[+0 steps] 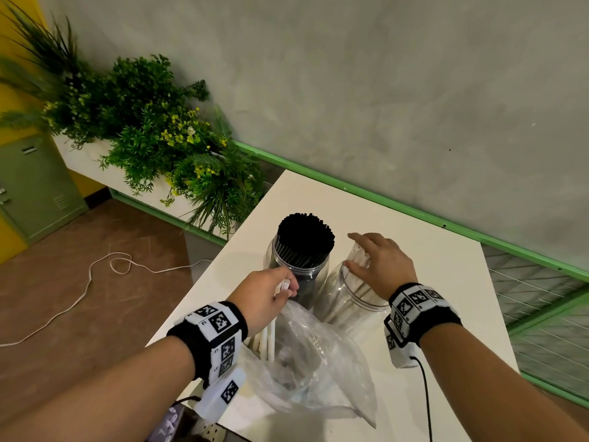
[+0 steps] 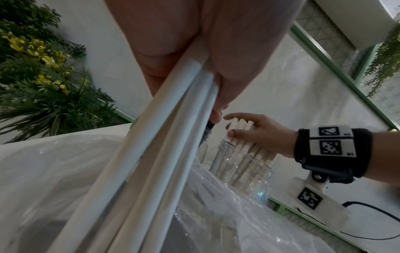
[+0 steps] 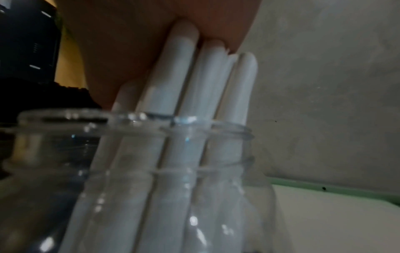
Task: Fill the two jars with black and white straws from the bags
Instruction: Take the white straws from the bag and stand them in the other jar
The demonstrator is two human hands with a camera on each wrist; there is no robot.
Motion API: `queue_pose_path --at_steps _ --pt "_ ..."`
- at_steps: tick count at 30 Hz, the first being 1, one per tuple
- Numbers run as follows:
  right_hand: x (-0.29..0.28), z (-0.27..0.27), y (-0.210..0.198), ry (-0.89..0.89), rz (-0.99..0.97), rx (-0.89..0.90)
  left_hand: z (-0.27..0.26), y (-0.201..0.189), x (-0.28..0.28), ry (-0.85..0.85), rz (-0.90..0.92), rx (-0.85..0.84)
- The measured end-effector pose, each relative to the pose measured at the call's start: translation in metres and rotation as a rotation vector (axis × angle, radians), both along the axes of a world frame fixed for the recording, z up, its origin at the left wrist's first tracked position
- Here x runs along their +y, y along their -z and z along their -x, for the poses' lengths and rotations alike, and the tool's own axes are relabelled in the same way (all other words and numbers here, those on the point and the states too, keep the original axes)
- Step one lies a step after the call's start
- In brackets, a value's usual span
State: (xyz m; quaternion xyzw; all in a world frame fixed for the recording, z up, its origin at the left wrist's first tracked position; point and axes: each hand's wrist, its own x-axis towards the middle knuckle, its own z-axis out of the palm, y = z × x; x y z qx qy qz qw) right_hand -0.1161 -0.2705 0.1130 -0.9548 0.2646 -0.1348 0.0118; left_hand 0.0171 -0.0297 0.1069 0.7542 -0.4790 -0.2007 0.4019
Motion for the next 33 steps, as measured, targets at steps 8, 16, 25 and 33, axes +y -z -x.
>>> queue_pose_path --at_steps 8,16,25,33 --pt "0.006 -0.006 -0.004 0.051 -0.101 -0.385 -0.002 0.002 -0.003 -0.001 -0.005 -0.004" --pt "0.005 -0.003 -0.003 0.011 -0.097 -0.415 -0.001 0.001 -0.001 -0.015 -0.009 -0.021" --pt "-0.001 0.001 -0.017 0.119 -0.123 0.107 -0.002 0.000 0.001 -0.009 -0.016 -0.024" --pt "0.016 0.053 0.012 -0.016 -0.096 -0.302 -0.002 0.001 0.000 -0.006 -0.011 -0.021"
